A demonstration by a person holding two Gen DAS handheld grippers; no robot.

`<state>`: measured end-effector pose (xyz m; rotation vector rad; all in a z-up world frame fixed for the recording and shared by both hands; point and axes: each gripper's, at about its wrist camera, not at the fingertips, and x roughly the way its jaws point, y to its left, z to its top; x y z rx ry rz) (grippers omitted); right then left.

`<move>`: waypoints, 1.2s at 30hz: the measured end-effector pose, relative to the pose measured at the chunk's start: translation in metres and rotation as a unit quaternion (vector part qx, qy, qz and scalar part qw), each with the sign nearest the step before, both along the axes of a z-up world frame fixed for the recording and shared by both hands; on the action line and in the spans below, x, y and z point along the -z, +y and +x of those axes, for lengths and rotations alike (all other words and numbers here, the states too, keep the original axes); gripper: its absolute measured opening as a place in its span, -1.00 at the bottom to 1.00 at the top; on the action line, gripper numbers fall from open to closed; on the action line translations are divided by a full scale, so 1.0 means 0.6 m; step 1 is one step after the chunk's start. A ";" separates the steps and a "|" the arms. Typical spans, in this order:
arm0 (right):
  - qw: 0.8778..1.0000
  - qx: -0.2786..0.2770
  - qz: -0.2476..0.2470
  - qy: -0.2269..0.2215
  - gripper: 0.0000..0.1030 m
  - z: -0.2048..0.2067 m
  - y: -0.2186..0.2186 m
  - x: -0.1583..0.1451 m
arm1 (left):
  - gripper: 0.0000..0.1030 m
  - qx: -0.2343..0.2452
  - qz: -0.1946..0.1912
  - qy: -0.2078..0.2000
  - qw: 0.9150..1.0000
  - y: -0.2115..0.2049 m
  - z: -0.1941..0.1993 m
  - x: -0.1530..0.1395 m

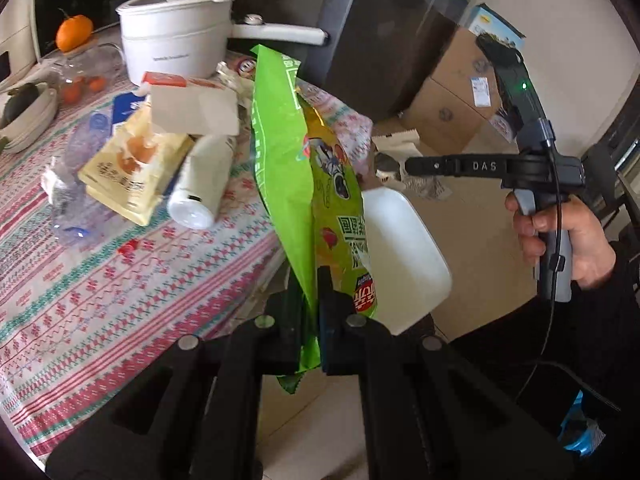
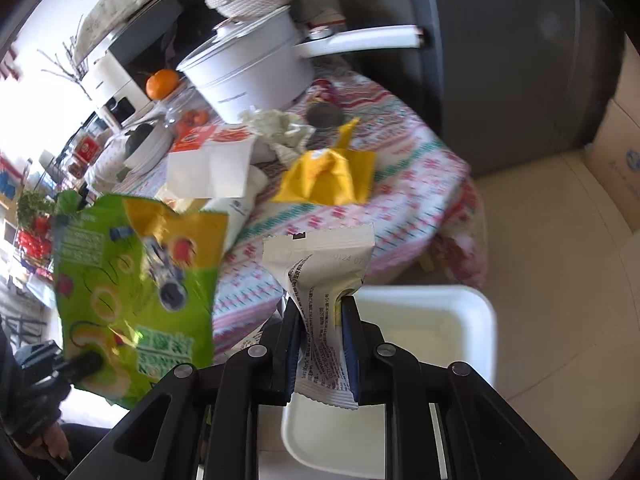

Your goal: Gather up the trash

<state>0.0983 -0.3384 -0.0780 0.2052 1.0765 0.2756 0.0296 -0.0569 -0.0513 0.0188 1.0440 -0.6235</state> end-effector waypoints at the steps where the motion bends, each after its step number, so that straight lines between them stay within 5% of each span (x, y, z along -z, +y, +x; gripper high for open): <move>1: 1.000 0.006 -0.003 0.001 -0.60 -0.007 -0.017 0.003 | -0.86 0.009 0.001 0.009 1.000 -0.014 -0.004 0.008; 9: 0.998 0.036 -0.038 0.047 -0.56 -0.052 -0.109 0.067 | -0.86 0.069 0.036 0.094 0.993 -0.123 -0.001 0.087; 22: 0.995 0.039 -0.051 0.076 -0.51 -0.058 -0.147 0.104 | -0.79 0.064 0.095 0.073 0.991 -0.208 0.036 0.135; 27: 0.995 0.042 -0.048 0.077 -0.50 -0.057 -0.149 0.104 | -0.07 0.059 0.109 0.050 0.991 -0.211 0.034 0.126; 36: 0.994 0.039 -0.047 0.088 -0.45 -0.055 -0.143 0.108 | 0.44 0.048 0.115 0.011 0.992 -0.182 0.030 0.097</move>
